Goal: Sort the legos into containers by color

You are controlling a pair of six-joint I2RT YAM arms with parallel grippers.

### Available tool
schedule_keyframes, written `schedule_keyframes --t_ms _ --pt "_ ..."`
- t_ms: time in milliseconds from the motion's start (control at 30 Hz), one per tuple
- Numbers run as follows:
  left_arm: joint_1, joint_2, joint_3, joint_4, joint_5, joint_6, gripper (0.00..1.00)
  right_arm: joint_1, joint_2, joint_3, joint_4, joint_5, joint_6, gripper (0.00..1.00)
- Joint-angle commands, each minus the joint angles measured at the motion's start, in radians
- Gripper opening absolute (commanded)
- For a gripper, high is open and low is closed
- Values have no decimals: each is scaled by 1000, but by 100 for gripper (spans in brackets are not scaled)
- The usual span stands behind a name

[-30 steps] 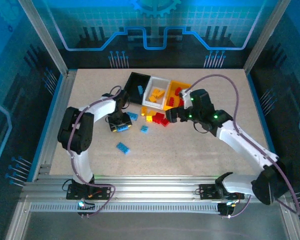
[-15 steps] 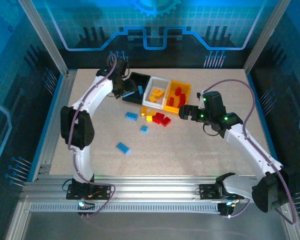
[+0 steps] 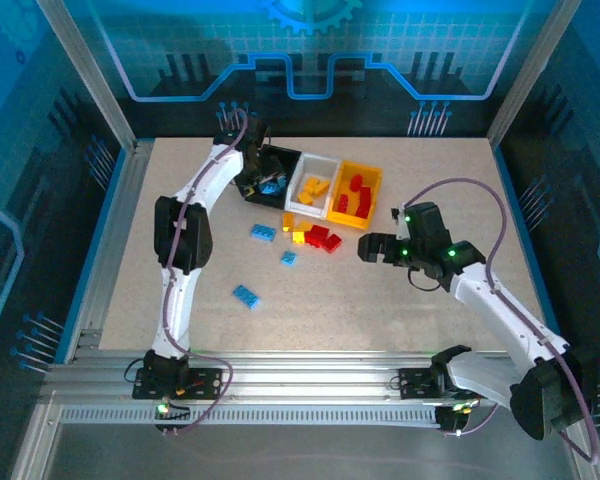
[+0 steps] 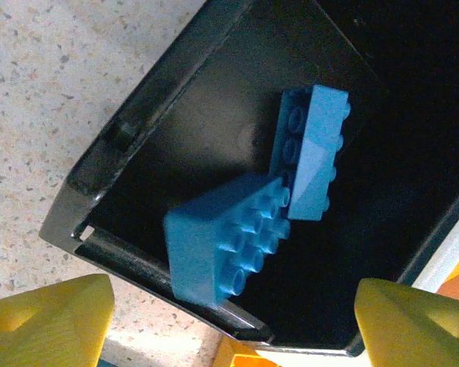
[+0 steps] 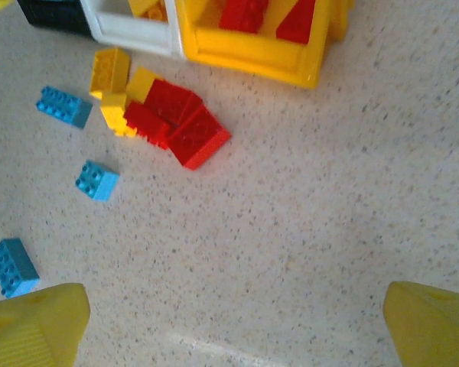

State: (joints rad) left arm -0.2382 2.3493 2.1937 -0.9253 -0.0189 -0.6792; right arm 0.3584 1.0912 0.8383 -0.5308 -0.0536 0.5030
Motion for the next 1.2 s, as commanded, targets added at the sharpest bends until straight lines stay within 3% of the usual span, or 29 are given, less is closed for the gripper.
schedule_keyframes --t_ms 0,300,567,800,900,967,1167 --pt "-5 -80 -58 -9 19 17 87 24 28 2 1 -32 14 99" --pt "-47 -426 -571 127 -13 83 99 159 245 141 -60 -71 26 93" --pt "-39 -773 -954 116 -107 76 99 278 650 509 -297 -141 125 90" --pt "-30 -1053 -1147 90 -148 22 99 357 889 759 -352 -111 369 86" --pt "-30 -1139 -1194 63 -148 14 99 380 951 818 -336 -80 491 71" --pt "-30 -1195 -1226 42 -146 13 99 395 1006 884 -358 -45 530 66" --pt "-29 -1337 -1309 -12 -148 0 99 400 1140 1048 -461 53 589 67"
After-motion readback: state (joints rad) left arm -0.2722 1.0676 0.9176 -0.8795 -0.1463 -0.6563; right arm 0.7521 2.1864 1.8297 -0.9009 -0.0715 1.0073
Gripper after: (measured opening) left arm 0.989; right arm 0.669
